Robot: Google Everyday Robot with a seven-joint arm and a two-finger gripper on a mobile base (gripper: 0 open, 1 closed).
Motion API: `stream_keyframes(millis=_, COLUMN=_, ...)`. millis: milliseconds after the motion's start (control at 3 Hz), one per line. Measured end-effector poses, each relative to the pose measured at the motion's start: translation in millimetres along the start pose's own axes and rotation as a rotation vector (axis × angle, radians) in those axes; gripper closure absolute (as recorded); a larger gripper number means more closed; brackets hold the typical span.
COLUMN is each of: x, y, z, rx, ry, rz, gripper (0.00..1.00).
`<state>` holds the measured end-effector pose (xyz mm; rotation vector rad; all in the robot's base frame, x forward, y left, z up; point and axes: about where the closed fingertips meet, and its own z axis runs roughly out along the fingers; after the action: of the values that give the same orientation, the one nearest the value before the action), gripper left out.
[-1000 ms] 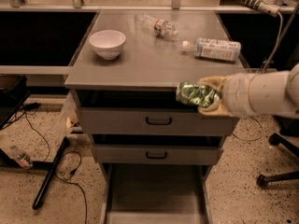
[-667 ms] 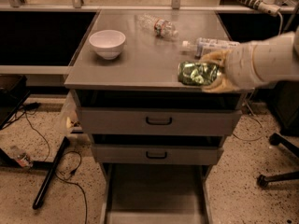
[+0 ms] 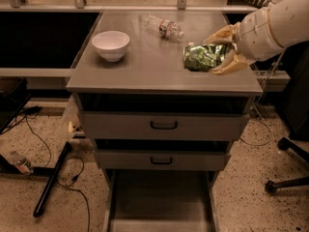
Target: Pick green can from bottom drawer and place on counter
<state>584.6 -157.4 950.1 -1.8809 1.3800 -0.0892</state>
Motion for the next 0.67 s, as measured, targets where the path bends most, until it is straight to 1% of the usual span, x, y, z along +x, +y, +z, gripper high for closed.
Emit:
stream_keyframes(millis=333, x=0, y=0, z=0, rx=0.000, ry=0.000, rz=0.000, gripper=1.00)
stream_keyframes(millis=667, x=7, y=-21, z=17, rx=-0.002, ry=-0.016, rz=0.010, gripper=1.00)
